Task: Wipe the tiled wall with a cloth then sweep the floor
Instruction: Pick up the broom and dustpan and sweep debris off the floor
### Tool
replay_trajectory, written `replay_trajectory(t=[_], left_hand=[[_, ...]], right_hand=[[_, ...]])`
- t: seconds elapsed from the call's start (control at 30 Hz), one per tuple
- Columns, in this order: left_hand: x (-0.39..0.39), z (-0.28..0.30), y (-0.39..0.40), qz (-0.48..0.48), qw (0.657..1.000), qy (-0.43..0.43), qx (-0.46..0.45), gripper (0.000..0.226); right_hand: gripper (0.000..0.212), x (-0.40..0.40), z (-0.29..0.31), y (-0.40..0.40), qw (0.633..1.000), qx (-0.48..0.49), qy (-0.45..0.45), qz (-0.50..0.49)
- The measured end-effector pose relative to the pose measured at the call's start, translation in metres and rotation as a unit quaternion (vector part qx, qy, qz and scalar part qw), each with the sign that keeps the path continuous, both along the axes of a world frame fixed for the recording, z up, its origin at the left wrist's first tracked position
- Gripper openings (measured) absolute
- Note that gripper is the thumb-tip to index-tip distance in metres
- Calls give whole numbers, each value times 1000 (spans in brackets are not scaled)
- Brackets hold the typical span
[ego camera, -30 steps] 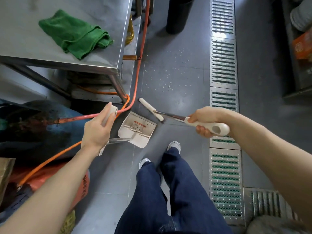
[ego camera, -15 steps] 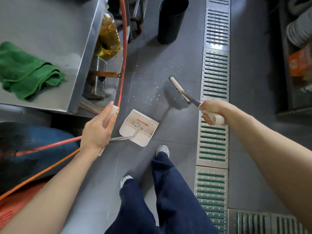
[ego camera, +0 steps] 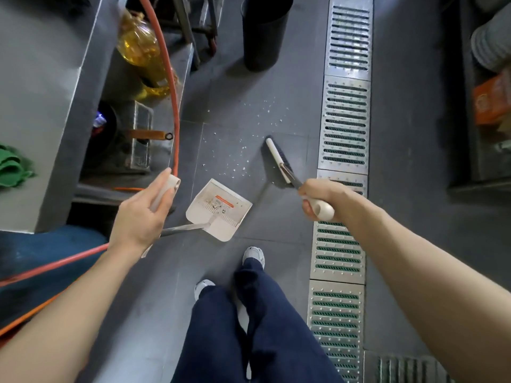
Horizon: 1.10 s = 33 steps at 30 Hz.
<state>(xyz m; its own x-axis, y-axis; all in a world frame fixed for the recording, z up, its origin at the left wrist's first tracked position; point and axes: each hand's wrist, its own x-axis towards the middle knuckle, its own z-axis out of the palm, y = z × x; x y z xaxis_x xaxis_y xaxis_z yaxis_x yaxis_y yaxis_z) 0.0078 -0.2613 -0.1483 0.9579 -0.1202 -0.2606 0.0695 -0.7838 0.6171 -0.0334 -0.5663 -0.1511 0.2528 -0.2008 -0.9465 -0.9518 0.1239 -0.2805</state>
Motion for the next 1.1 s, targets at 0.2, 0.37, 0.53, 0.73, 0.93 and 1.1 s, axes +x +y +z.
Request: replay_trajectory(t=[0.2, 0.37, 0.53, 0.73, 0.93, 1.1], left_hand=[[-2, -2, 0, 0, 1000, -17, 3, 45], [-10, -7, 8, 19, 999, -26, 1, 39], [-17, -8, 15, 54, 998, -44, -10, 39], [-7, -16, -2, 96, 993, -35, -66, 38], [22, -11, -24, 51, 997, -45, -35, 40], [28, -11, -31, 38, 998, -52, -18, 40]], right_hand=[[18, 4, 14, 16, 999, 42, -10, -27], [20, 4, 27, 6, 1000, 8, -22, -18], [7, 25, 21, 8, 992, -54, -11, 116], [37, 30, 4, 20, 935, -111, 1, 337], [39, 10, 29, 38, 935, -55, 17, 349], [39, 6, 51, 22, 976, 13, 43, 213]])
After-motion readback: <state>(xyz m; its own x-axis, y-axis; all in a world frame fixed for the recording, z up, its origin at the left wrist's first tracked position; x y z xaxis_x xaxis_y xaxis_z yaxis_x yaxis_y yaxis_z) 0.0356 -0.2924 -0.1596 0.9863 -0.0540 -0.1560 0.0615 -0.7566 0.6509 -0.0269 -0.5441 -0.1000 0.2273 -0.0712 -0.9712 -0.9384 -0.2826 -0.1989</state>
